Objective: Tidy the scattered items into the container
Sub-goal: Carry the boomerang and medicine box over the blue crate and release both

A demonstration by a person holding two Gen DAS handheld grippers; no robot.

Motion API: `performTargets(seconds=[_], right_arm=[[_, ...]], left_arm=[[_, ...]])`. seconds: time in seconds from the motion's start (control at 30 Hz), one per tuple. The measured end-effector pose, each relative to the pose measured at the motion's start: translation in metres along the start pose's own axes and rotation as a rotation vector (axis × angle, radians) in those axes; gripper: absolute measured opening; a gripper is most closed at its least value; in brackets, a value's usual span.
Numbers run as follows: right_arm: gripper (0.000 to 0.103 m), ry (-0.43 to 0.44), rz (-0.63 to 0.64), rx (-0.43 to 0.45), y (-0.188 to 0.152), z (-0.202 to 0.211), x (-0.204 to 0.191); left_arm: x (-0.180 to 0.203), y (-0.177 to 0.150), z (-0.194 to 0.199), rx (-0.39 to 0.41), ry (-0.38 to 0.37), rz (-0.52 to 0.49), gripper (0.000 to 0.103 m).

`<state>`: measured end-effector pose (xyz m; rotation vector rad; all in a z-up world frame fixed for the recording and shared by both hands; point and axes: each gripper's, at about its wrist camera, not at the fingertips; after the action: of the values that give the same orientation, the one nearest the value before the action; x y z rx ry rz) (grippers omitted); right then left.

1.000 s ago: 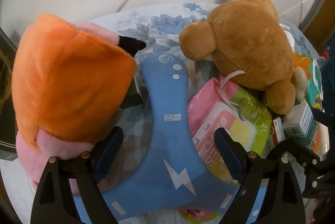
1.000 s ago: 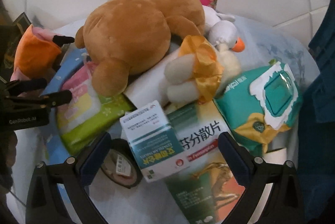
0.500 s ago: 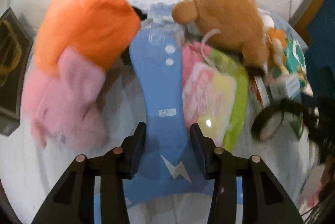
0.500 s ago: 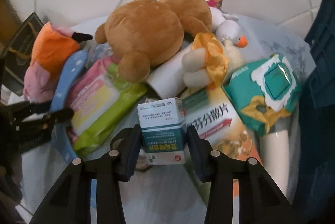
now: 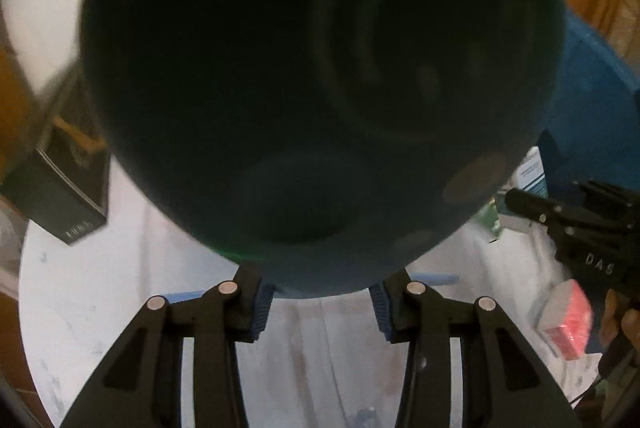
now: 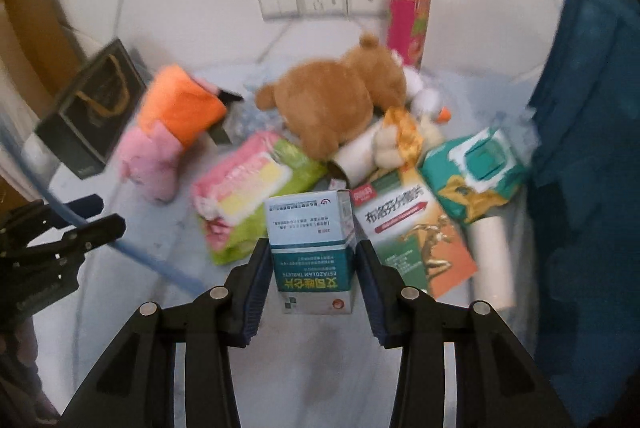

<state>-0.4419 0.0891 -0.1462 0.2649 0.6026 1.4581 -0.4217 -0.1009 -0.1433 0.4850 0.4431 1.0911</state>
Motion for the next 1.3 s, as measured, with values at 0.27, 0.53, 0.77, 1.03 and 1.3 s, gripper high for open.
performTargets(seconds=[0.27,0.53,0.77,1.03,1.3], right_arm=[[0.042,-0.043,0.005,0.197,0.012,0.144,-0.007],[0.042,-0.054,-0.034,0.415,0.026,0.294,0.061],[0.042,-0.117,-0.067,0.530,0.024,0.388,0.176],[0.042,-0.159,-0.151,0.492,0.013,0.419,0.309],[0.043,-0.178,-0.181,0.403,-0.011,0.413,0.367]], left_arm=[[0.047,0.044,0.102,0.164,-0.006,-0.078,0.041],[0.146,0.116,0.191,0.320,-0.023,-0.151,0.041],[0.276,0.191,0.247,0.443,-0.054,-0.190,0.041],[0.408,0.254,0.249,0.430,-0.103,-0.248,0.041],[0.460,0.241,0.226,0.322,-0.104,-0.279,0.041]])
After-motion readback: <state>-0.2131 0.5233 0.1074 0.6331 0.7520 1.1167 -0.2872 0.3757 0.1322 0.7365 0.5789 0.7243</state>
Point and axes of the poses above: each gripper's, at about its wrist camera, not at the fingertips, and z roughly against the way its jaws point, x to its right, y to its top, and after that the axes turned 15 degrees about -z, right-handed
